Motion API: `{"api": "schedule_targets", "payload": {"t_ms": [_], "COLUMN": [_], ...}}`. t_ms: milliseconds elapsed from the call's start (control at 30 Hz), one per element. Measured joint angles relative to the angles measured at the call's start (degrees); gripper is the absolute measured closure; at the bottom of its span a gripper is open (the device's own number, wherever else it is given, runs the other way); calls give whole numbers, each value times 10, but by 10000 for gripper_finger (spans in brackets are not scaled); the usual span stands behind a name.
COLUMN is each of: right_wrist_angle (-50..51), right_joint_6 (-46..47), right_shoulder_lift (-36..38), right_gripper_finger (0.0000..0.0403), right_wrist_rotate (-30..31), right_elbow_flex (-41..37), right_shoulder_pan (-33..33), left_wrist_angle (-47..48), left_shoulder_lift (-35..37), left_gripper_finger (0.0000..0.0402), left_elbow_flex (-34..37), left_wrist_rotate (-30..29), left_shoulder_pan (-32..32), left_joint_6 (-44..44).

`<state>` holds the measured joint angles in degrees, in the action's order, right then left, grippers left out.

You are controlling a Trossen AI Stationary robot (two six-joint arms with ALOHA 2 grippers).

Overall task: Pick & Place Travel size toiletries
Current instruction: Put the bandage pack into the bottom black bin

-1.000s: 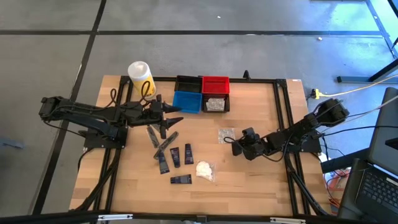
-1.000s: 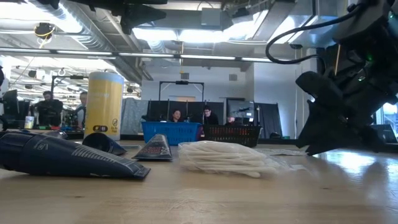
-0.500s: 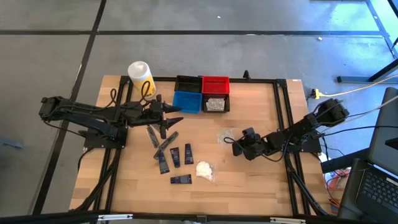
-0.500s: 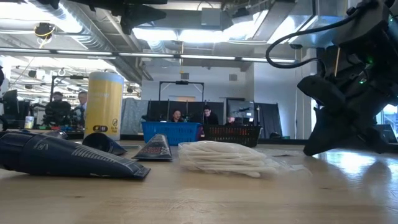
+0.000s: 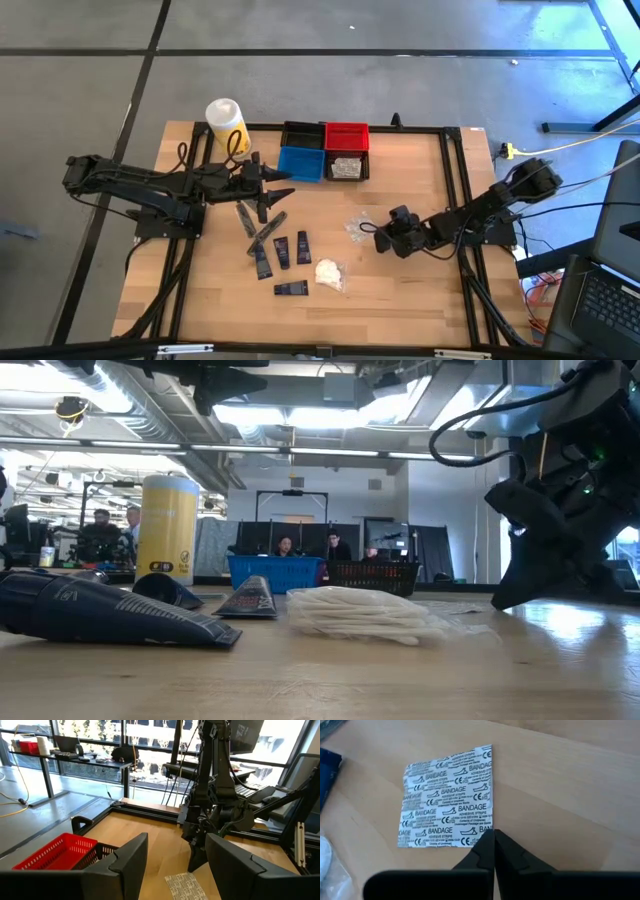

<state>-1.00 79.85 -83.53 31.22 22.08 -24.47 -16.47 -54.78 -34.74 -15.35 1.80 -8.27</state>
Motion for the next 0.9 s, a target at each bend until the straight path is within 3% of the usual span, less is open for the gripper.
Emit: {"api": "schedule_targets", "payload": {"t_ms": [500,633,900], "right_wrist_angle": [1,-1,76], "right_joint_6": [-32,-8,61], "right_shoulder_lift": [48,48,48], "right_gripper_finger": [400,378,323], "right_wrist_rotate": [14,-25,-19], "right_elbow_flex": [5,5,6], "right_shoulder_pan": [0,-5,-14], "left_wrist_angle": [0,0,0], "left_shoulder_lift": [0,0,0], "left_gripper_finger": [206,206,206], "left_elbow_flex": [0,0,0], "left_wrist_rotate": [0,0,0], "left_shoulder_pan": [0,0,0], "left_joint_6": [0,0,0]}}
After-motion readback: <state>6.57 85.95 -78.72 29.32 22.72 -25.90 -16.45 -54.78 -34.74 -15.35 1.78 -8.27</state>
